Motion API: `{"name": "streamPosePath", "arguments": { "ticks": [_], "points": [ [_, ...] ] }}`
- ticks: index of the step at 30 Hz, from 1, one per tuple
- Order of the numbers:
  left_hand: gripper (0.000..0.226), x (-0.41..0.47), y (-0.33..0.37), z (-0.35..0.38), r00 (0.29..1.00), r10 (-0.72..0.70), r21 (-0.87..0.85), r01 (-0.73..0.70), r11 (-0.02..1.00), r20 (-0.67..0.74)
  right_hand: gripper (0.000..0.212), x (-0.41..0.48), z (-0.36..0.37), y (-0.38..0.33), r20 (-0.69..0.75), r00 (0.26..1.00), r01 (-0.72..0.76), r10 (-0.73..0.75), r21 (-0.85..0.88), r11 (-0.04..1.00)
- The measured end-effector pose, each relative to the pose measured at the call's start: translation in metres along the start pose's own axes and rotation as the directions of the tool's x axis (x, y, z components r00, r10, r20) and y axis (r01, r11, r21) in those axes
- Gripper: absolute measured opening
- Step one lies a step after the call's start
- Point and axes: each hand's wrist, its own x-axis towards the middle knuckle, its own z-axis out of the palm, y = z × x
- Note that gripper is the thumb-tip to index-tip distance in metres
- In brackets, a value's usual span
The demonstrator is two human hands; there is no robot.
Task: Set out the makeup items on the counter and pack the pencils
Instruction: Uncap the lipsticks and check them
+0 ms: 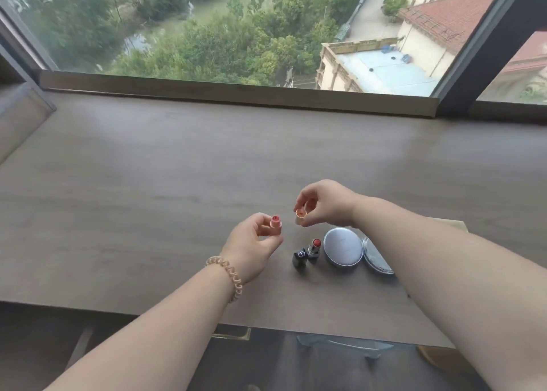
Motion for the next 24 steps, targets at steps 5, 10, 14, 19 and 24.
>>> {"name": "streamPosePath", "arguments": {
  "ticks": [5,10,14,19,24],
  "points": [
    [0.011,0.010,-0.019,0.018,0.992,0.008,0.203,0.017,0.979,-0.123,0.012,0.013,0.016,0.015,0.043,0.998,0.059,-0.053,-0.148,0.987],
    [0.009,0.010,-0.028,0.032,0.966,0.111,0.354,-0.022,0.935,-0.234,0.006,0.017,0.028,0.025,0.071,0.985,0.172,-0.160,-0.244,0.954],
    [0.010,0.011,-0.030,0.042,0.941,0.176,0.405,-0.047,0.913,-0.289,0.008,0.021,0.031,0.031,0.084,0.973,0.228,-0.213,-0.259,0.939],
    [0.013,0.013,-0.031,0.047,0.925,0.203,0.446,-0.041,0.894,-0.321,0.011,0.024,0.030,0.034,0.106,0.962,0.273,-0.253,-0.287,0.918],
    [0.013,0.014,-0.029,0.046,0.937,0.166,0.466,-0.003,0.885,-0.308,0.018,0.024,0.030,0.034,0.109,0.961,0.276,-0.254,-0.311,0.909]
  ]
}}
